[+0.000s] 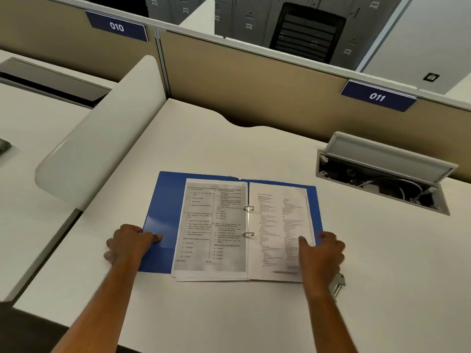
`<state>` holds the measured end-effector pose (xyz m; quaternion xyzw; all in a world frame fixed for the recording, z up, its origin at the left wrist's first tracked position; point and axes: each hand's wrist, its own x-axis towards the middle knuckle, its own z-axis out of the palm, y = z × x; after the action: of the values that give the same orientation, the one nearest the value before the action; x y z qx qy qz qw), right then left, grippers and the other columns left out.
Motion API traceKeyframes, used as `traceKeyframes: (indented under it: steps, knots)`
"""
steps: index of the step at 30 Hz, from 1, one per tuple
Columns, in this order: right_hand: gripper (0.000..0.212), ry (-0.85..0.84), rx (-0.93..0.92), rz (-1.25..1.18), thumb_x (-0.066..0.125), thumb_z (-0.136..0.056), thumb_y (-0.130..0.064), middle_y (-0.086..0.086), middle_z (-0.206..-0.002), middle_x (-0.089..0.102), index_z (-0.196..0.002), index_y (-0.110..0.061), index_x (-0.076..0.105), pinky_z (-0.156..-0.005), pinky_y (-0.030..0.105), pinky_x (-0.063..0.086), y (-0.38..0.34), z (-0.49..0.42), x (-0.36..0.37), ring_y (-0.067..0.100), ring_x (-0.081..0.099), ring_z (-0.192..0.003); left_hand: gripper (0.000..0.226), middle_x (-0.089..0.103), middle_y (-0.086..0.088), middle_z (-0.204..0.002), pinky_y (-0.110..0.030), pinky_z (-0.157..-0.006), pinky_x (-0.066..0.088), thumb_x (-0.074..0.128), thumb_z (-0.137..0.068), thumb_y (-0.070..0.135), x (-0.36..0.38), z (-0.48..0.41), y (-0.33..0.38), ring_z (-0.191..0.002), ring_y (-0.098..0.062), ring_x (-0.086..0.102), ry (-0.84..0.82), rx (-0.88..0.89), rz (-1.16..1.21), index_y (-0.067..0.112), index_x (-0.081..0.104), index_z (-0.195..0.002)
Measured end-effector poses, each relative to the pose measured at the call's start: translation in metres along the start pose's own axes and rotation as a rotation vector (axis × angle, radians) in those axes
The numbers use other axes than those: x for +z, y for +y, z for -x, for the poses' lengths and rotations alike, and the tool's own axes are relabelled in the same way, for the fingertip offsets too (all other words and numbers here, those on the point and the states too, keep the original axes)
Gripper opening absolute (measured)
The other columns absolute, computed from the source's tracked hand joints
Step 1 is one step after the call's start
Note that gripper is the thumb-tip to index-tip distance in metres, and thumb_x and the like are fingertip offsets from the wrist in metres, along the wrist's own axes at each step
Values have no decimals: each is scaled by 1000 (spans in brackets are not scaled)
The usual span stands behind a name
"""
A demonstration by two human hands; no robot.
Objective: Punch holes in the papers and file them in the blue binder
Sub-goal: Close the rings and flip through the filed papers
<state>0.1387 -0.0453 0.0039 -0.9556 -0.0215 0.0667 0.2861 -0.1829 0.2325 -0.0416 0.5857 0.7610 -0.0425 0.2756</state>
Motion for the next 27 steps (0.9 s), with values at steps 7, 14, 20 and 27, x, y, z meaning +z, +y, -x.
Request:
traceKeyframes:
  steps: [7, 14, 20, 27]
  knots:
    - [90, -284, 90, 259, 93, -73, -59, 19, -138, 56, -137, -11, 53, -109, 61, 42, 20, -27, 11, 47, 52, -132, 62, 64, -14, -130, -53, -104, 47, 83, -82, 54, -7, 22, 25, -125, -38, 58, 65, 57, -196, 16, 65, -128]
    - [74, -268, 138, 37, 99, -73, -37, 17, -130, 66, -126, -12, 54, -104, 61, 50, 23, -35, 18, 46, 62, -122, 47, 75, -15, -115, -50, -92, 59, 81, -88, 47, -5, 18, 18, -102, -37, 72, -29, 138, -21, 12, 70, -117]
    - [38, -312, 77, -329, 93, -81, -10, 16, -109, 75, -105, -5, 64, -79, 42, 60, 10, -31, -10, 33, 73, -91, 34, 77, -9, -67, -40, -76, 60, 83, -89, 37, -6, 10, 7, -60, -27, 76, -100, 160, 156, 6, 71, -83]
    - [17, -275, -156, -314, 86, -91, -22, 4, -85, 76, -83, -12, 74, -74, 41, 57, -39, -13, -42, 30, 72, -80, 36, 78, -8, -66, -50, -84, 64, 84, -88, 40, -1, 4, 2, -62, -30, 77, -128, 155, 204, 7, 71, -84]
